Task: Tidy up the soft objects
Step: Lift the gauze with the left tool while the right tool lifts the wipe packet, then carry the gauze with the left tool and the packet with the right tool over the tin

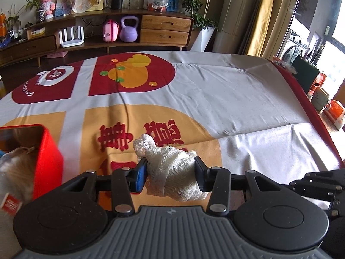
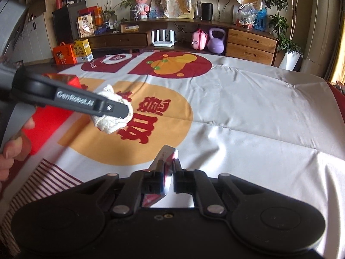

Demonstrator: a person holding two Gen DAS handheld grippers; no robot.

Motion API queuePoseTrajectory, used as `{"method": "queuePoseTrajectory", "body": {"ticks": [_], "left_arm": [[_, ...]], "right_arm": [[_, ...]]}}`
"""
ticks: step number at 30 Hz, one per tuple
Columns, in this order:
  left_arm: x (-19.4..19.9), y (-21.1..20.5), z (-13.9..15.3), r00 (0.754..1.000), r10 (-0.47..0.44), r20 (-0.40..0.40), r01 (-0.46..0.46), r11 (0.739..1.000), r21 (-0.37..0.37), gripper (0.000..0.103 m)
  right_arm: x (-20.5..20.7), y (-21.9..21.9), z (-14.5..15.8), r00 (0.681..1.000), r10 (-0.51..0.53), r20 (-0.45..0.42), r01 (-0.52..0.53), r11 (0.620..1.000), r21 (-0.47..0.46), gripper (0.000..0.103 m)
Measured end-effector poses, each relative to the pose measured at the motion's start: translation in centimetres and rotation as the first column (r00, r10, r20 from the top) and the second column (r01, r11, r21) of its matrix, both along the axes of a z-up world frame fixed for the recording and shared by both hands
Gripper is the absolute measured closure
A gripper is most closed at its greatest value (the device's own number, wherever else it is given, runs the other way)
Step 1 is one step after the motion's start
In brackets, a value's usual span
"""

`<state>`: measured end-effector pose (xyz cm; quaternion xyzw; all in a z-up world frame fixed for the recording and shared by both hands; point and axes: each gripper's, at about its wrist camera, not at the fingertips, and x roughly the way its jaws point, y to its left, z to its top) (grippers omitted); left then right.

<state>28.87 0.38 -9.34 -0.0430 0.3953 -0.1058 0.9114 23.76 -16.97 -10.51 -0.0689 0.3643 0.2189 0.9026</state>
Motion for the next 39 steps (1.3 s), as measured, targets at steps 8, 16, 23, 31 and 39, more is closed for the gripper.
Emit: {"method": "queuePoseTrajectory", "body": {"ticks": [8,16,23,31,39], "left_arm": [[-3.4,1.8,2.7,1.000,0.002,0.021,-0.003,1.000,0.003,0.059],[-6.7,4.1,6.1,0.998,0.016,0.066,-0.017,1.000,0.021,0.059],[-8.8,6.9,8.7,0.994,0.041,0.101,-0.045,0.998,0.039,0.059],[-10.3,11.1,11.5,0.987,0.085,0.137,-0.095,0.993,0.070,0.059],[-11.6,14.9,12.1,0.983,0.122,0.137,-0.137,0.985,0.106,0.059]], "right_arm": [[-2.1,0.5,3.4,1.000,0.018,0.016,-0.019,0.999,0.049,0.096],[-4.1,2.2,7.0,0.997,0.059,0.050,-0.064,0.994,0.089,0.096],[-4.8,4.2,9.6,0.993,0.089,0.082,-0.099,0.988,0.118,0.096],[-5.1,7.7,11.2,0.985,0.144,0.100,-0.156,0.979,0.130,0.096],[-4.7,11.4,11.9,0.978,0.183,0.100,-0.196,0.971,0.137,0.096]]}}
